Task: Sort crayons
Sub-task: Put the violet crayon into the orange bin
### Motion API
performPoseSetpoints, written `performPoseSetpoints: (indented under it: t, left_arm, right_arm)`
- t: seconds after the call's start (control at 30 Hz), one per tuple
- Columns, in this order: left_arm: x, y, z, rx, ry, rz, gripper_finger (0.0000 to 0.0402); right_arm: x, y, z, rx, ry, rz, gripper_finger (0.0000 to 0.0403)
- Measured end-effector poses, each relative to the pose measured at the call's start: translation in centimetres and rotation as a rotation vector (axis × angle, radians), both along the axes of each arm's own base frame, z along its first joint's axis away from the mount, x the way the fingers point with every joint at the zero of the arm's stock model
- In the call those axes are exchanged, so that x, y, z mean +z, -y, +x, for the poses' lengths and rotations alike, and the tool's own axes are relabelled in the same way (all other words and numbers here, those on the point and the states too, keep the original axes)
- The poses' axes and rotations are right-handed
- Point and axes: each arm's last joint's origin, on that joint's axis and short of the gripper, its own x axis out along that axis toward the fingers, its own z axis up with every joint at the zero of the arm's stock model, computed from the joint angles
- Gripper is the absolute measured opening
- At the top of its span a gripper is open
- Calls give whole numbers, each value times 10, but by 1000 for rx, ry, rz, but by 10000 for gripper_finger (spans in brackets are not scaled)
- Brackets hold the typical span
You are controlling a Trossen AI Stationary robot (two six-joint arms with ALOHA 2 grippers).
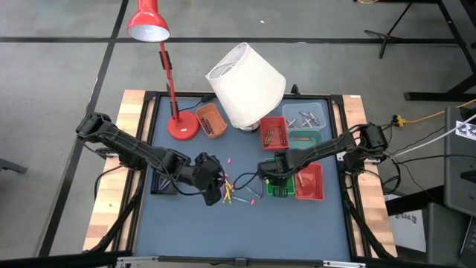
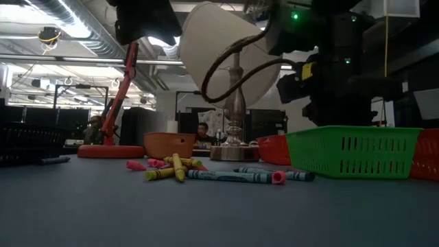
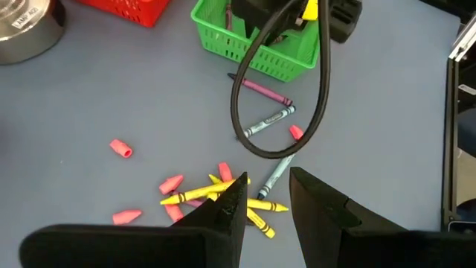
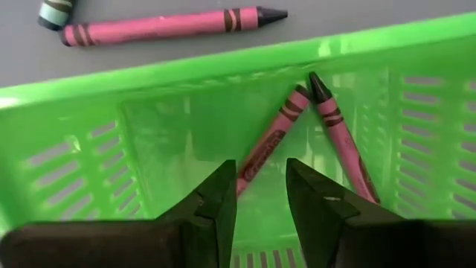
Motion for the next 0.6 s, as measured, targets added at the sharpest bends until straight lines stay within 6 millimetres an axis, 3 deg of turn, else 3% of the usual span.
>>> performPoseSetpoints:
  t: [0.33, 0.6]
  left_arm:
    - [1, 0, 1, 4, 14, 2, 87]
    - [1, 0, 1, 3, 14, 3, 87]
  right_arm:
    - [-18, -1, 5, -1, -49, -19, 115]
    - [-19, -1, 5, -1, -52, -19, 96]
